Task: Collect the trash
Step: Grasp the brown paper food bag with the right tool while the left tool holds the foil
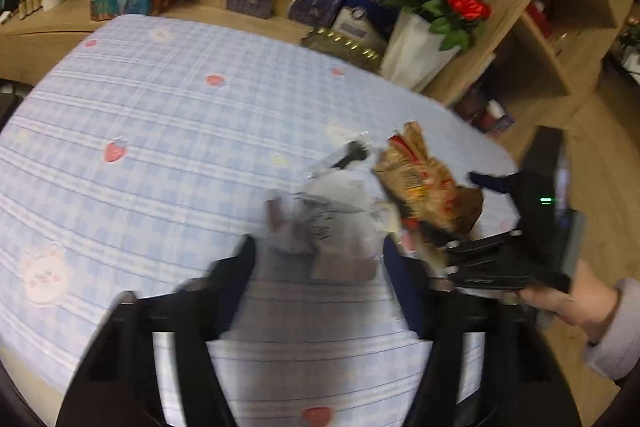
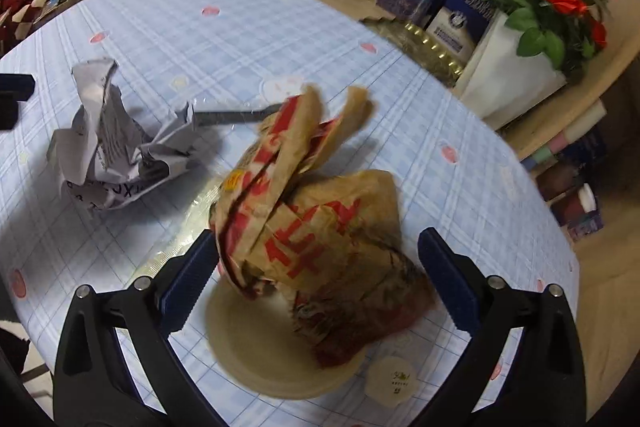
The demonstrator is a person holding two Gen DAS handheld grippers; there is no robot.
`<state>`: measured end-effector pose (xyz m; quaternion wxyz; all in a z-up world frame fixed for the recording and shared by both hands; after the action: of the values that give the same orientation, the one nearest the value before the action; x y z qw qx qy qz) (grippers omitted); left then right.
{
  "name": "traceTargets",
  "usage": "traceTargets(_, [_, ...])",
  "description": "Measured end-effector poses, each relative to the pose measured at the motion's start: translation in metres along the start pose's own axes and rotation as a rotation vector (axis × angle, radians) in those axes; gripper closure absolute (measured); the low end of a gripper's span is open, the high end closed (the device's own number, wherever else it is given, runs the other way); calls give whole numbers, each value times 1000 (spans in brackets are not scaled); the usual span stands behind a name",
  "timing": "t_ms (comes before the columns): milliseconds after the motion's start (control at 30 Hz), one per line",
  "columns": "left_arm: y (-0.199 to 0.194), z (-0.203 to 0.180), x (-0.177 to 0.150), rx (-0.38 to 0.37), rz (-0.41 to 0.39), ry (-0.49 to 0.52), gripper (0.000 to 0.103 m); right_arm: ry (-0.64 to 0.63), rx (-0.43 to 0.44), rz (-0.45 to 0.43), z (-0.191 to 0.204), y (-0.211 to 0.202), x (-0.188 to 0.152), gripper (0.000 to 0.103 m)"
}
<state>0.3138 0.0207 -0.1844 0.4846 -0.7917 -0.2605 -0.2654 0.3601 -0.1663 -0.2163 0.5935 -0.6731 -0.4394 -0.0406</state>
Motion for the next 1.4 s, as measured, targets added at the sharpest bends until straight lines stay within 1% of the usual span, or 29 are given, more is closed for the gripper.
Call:
traceTargets(67, [7,-6,-1,-7,15,3,37,-8,8,7,0,4,-1,6])
traceTargets(133, [13,-7,-2,-11,22,-16,37,-11,23,12,0,7,-2,6])
traceTargets(200, [20,-6,-3,-4,32,-37,37,-8,42,6,-1,9,-2,9])
traceTargets(333, [34,-5,-4,16,57,-44,37,-1,83,-11,-2,4,-3,16])
traceTargets(467, [49,-5,-4,32,77,-50,33,30,114,-81,-4,-14,-2,18])
traceTargets(633, [66,-9,-6,59,93,-41,30,90,123,-147,-8,-34,1,18])
traceTargets(733, [73,-12,-7,67,104,-34,28,106,116,-168,-9,-41,-1,18])
traceTargets(867, [83,-14,-10,71,115,-15,28,143,105,-180,-14,-48,-7,18])
traceTargets(900, [85,-14,-11,68,117,-17,40,157,105,-181,-16,-49,-9,18])
traceTargets(933, [87,-14,-12,51,124,-21,58,171,105,-181,-19,-49,-11,18])
traceTargets(967, [86,-14,-14,51,124,-20,58,183,106,-182,-20,-50,-13,18])
traceTargets(1033, [81,-16,-14,52,108,-1,65,208,105,-185,-23,-54,-18,18])
traceTargets(1100, [76,-17,-15,42,96,5,67,224,103,-191,-25,-58,-23,18])
traceTargets(1167, [66,-15,-15,30,78,-8,68,239,103,-199,-24,-63,-26,18])
traceTargets(1400, [22,-13,-12,46,11,-12,68,278,101,-236,-21,-88,-36,18])
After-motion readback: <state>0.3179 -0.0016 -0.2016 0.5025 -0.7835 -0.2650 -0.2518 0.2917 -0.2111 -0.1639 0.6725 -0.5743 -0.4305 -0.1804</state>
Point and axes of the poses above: each gripper's, at about its wrist camera, not at the fingertips, and y roughly the way its jaws point, z to its left, x to its top, the point moved 4 cm from there along y, roughly the way its jaws point, and after that the axes turned 8 degrees about -z, right-handed, at the moved point
